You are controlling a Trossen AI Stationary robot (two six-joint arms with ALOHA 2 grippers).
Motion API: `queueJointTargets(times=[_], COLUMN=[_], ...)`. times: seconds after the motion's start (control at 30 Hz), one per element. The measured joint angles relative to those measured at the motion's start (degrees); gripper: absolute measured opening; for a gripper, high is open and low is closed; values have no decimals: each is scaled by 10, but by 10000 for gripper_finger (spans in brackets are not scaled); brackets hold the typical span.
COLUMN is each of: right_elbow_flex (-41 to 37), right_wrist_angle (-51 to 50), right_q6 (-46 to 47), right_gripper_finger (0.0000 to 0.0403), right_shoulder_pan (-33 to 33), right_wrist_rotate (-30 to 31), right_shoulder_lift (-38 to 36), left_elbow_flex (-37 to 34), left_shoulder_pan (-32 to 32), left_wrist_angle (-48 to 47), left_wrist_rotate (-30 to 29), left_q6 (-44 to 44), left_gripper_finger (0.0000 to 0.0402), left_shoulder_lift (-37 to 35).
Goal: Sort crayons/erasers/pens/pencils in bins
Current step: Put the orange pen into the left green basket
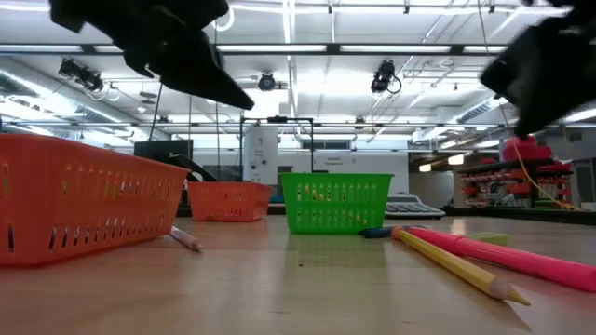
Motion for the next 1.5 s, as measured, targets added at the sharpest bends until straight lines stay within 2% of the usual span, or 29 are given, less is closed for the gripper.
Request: queueJointTargets(times=[0.1, 0.2, 0.33, 0.47, 0.6, 0.73, 0.87, 0.97, 1.03, 1.23, 1.5], right_elbow_flex=[6, 36, 101, 179, 240, 271, 269, 266, 266, 265, 266], right_wrist_angle=[23, 17, -8, -75, -153, -208, -238, -258, -255, -250, -278], right_q6=[39, 69, 68, 49, 105, 159, 213, 268, 302, 363, 386], right_gripper_finger=[202, 202, 202, 202, 202, 202, 202, 202, 202, 202, 191], right_shoulder_pan=[23, 35, 36, 35, 37, 43, 50, 54, 55, 62, 71], right_wrist_rotate=[2, 5, 13, 26, 39, 92, 176, 240, 260, 250, 259], right_shoulder_lift=[39, 89, 144, 183, 204, 210, 216, 234, 251, 281, 281], left_elbow_flex=[0, 1, 0, 0, 1, 1, 1, 0, 0, 0, 0], left_shoulder_pan=[23, 46, 72, 98, 130, 153, 162, 157, 150, 120, 109], left_wrist_angle=[43, 74, 89, 118, 154, 175, 162, 152, 151, 146, 146], left_wrist_rotate=[88, 151, 193, 217, 278, 359, 422, 439, 440, 440, 440], left_q6=[44, 78, 108, 162, 172, 167, 135, 116, 106, 117, 136], left_gripper_finger=[59, 52, 45, 44, 46, 39, 33, 30, 30, 30, 21], left_shoulder_lift=[19, 30, 29, 7, -18, -28, -26, -21, -18, -1, -8])
